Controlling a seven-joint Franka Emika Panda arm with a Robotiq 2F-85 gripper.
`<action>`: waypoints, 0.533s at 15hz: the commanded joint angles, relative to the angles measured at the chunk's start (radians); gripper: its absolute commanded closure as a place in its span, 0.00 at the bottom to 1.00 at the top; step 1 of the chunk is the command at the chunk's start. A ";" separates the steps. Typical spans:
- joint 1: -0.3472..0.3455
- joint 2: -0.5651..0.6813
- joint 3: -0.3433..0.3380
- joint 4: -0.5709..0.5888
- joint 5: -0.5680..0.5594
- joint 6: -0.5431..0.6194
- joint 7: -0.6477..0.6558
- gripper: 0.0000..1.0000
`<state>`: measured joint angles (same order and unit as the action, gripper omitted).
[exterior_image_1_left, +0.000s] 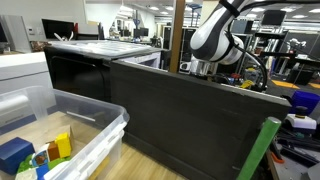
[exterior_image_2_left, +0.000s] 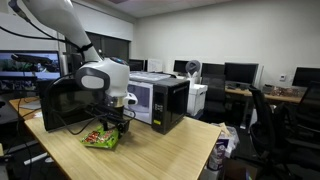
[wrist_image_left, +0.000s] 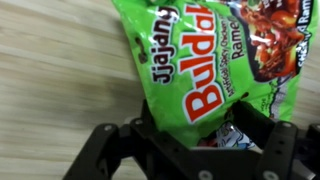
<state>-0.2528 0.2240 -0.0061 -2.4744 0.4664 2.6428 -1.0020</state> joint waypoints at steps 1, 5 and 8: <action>-0.017 -0.008 -0.003 -0.013 -0.001 -0.040 -0.010 0.44; 0.013 -0.025 -0.038 -0.002 -0.077 -0.071 0.077 0.61; 0.058 -0.043 -0.080 0.019 -0.273 -0.105 0.276 0.77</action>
<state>-0.2381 0.2041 -0.0496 -2.4600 0.3304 2.5807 -0.8794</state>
